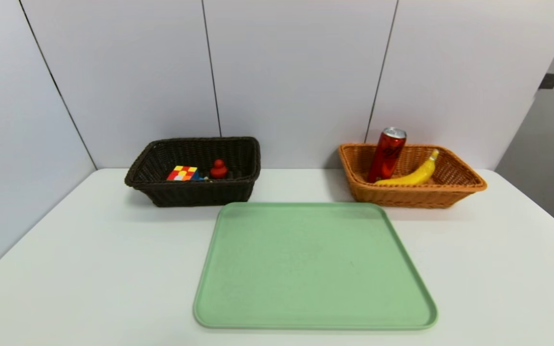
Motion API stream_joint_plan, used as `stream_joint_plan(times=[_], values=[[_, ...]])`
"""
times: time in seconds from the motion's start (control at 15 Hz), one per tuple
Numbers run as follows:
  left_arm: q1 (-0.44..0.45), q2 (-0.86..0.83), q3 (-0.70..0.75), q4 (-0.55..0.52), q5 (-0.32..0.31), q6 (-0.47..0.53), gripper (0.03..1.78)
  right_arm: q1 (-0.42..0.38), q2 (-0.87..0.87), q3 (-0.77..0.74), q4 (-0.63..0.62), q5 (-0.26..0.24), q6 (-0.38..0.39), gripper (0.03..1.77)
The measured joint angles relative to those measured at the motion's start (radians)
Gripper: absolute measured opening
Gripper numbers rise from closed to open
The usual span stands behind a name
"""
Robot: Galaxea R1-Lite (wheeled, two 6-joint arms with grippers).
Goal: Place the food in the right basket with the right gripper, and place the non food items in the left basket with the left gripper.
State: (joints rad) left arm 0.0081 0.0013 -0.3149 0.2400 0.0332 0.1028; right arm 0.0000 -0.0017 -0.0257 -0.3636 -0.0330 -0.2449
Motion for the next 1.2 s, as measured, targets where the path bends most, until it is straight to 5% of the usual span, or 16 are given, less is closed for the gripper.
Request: stream_joint_plan(times=[0.13,0.27,0.4,1.2], values=[[0.0,-0.002,0.183,-0.219,-0.004,0.029,1.69,0.0,0.0,0.019,0.03,0.003,-0.008,1.7],[0.0,-0.003,0.281,-0.361,-0.021,0.039,1.69,0.0,0.0,0.025,0.217,0.043,0.033,1.7],[0.001,-0.003,0.305,-0.294,-0.053,0.029,1.69,0.0,0.0,0.025,0.352,0.086,0.099,1.7],[0.001,-0.003,0.315,-0.231,-0.06,-0.014,1.69,0.0,0.0,0.026,0.361,0.054,0.167,1.7]])
